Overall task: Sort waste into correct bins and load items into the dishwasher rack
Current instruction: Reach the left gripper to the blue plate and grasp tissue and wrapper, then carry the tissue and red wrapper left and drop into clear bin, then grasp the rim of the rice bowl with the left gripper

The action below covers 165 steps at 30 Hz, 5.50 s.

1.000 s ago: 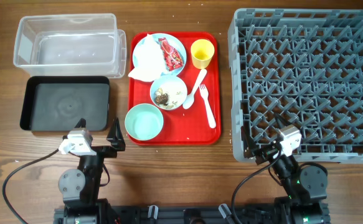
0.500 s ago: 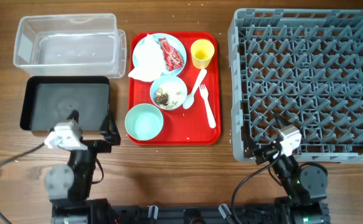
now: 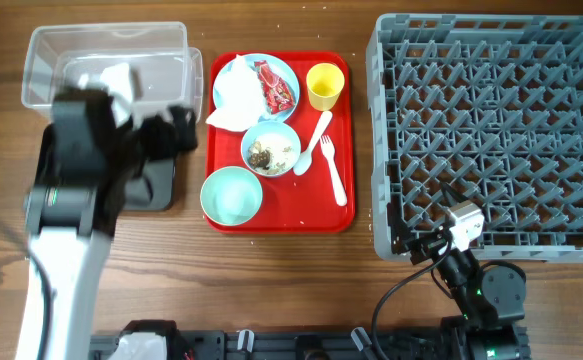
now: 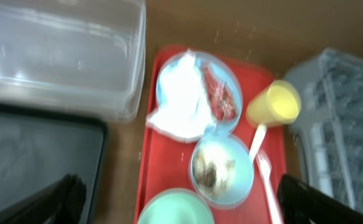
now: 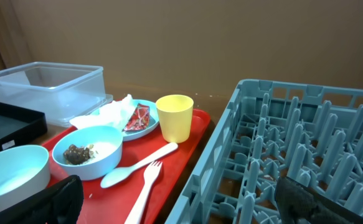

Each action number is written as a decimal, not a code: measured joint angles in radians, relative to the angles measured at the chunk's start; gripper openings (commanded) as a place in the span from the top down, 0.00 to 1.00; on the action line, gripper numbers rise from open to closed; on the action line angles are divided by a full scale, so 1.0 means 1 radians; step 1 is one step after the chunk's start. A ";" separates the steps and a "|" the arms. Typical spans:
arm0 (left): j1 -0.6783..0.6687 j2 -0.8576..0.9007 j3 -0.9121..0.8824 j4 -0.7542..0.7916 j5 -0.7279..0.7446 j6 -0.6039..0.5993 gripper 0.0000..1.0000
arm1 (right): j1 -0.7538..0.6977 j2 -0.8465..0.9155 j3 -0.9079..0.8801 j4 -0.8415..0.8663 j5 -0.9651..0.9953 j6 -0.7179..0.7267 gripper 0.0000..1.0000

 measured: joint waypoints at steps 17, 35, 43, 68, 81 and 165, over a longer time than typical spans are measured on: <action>-0.137 0.744 0.586 -0.019 -0.017 0.113 0.01 | 0.000 0.000 0.000 0.000 0.000 0.000 0.00; -0.182 1.167 0.919 -0.180 -0.067 0.124 0.00 | 0.000 0.000 0.000 0.000 0.000 0.000 0.00; -0.187 1.197 0.919 -0.210 -0.075 0.124 0.00 | 0.000 0.000 0.000 0.000 0.000 0.000 0.00; -0.256 1.289 0.919 -0.088 -0.221 -0.115 0.00 | 0.000 0.000 0.000 0.000 0.000 0.000 0.00; -0.268 1.294 0.919 -0.066 -0.221 -0.121 0.11 | 0.000 0.000 0.000 0.001 0.000 0.000 0.00; -0.498 0.891 0.393 -0.021 -0.095 -0.229 0.51 | 0.000 0.000 0.000 0.000 0.000 0.000 0.00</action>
